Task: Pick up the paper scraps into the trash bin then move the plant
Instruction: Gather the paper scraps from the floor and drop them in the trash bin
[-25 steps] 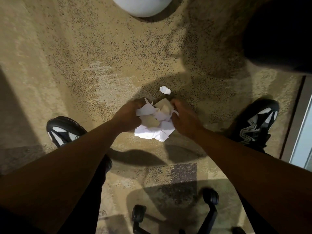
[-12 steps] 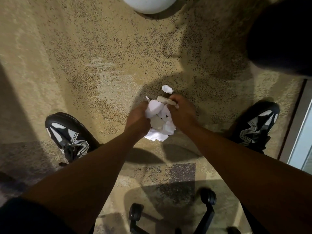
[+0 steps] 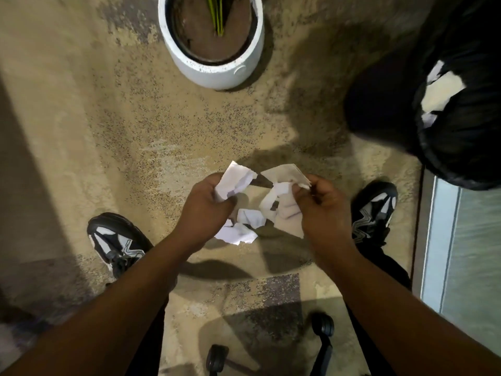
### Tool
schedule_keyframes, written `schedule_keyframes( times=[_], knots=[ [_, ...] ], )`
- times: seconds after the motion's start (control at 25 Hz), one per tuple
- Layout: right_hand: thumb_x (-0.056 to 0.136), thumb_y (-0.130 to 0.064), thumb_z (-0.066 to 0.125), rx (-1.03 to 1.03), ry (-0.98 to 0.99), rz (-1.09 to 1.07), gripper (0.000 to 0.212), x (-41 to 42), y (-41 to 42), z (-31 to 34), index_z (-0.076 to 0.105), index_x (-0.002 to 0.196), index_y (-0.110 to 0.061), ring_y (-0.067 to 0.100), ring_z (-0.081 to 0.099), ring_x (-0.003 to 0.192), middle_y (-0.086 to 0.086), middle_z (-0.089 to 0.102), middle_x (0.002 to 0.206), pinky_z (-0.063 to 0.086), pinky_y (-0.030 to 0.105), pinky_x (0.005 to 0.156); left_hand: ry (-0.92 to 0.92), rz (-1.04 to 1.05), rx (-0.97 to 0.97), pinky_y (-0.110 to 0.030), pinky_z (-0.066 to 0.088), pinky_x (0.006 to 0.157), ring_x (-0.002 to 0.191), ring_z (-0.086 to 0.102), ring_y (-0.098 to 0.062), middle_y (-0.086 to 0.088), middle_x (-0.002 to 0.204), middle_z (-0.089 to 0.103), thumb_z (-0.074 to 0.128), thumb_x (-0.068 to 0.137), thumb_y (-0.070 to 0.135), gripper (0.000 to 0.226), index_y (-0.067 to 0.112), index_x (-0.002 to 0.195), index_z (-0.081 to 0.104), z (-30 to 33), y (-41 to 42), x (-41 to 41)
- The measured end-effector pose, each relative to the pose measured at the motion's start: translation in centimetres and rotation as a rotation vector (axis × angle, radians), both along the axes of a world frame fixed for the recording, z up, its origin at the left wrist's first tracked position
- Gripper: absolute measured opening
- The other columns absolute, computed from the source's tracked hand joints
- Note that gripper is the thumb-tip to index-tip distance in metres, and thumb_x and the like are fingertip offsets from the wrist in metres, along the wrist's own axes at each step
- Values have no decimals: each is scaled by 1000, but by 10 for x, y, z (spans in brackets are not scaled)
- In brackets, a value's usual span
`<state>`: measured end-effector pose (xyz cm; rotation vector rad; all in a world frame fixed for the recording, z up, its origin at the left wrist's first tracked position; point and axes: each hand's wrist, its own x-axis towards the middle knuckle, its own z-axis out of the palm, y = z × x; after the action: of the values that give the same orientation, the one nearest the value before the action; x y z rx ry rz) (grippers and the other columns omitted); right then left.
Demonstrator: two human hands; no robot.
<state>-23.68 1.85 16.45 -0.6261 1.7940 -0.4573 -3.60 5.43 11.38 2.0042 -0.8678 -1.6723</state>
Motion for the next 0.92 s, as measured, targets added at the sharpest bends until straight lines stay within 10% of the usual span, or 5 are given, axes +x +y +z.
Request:
schedule_keyframes(
  times=[0.56,0.92],
  knots=[
    [101,-15,58,-219,-410,-961,14,-89,-122,129,69,108,-19,12,77,84,-4,80,93,62,26,66,320,56,-290,-53,58,65,81,70,-31,-18,90,74,53,91,0,26,13,103,72,128,-185,-189],
    [102,-16,58,-83,-458,-1079,16,-153,-136,119,69,113,-18,19,77,92,6,78,107,64,35,72,343,-76,-13,-32,59,59,82,77,-22,-2,96,80,60,95,1,27,19,110,74,110,-212,-260]
  ],
)
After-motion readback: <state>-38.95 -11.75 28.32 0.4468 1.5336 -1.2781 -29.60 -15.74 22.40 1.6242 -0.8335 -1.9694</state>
